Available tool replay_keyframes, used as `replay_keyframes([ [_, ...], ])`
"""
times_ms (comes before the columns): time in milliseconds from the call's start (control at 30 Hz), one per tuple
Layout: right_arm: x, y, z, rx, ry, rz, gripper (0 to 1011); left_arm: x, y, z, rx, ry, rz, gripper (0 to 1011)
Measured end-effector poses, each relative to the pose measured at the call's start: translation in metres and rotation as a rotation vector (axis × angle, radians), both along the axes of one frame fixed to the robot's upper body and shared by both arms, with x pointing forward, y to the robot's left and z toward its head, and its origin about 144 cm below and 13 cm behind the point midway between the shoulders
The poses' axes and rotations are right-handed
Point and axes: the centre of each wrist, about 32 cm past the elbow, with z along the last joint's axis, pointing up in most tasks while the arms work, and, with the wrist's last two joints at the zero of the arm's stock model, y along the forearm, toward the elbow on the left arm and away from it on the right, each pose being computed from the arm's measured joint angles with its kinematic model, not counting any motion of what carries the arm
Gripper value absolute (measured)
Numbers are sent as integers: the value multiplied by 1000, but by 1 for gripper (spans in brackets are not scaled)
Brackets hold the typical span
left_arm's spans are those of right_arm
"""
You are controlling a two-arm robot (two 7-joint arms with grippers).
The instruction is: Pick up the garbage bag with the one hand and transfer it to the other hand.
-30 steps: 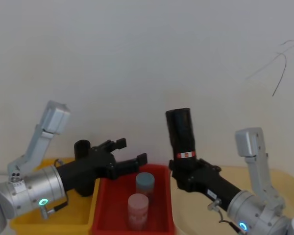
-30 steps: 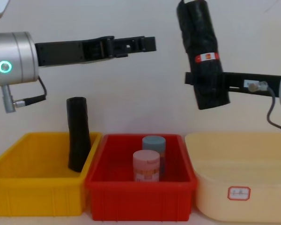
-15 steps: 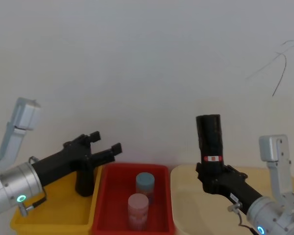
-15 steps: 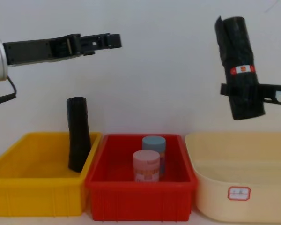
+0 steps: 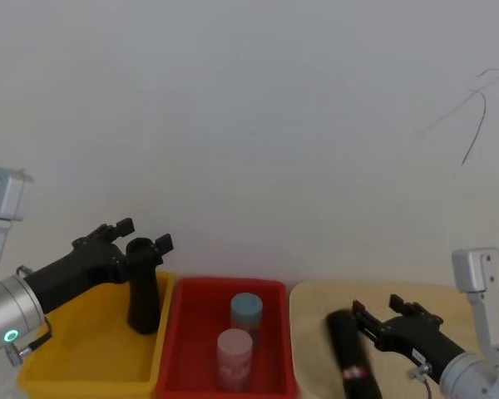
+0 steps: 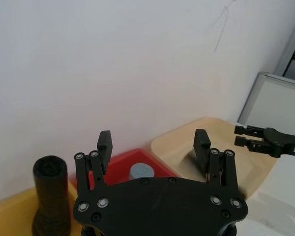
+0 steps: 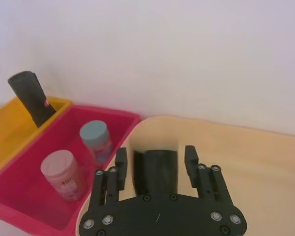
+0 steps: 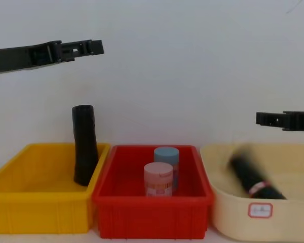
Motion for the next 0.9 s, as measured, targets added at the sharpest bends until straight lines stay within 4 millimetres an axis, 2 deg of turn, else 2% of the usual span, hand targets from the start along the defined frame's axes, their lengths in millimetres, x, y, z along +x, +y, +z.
replay_keyframes([
  [167, -2, -3, -2, -14, 12, -8, 847, 0, 3, -1, -1, 0, 18, 1000],
  [400, -3, -5, -3, -24, 21, -13, 1001, -1, 7, -2, -2, 0, 33, 1000],
  [900, -5, -7, -4, -35, 29, -19, 1001, -1, 9, -2, -2, 0, 48, 1000],
])
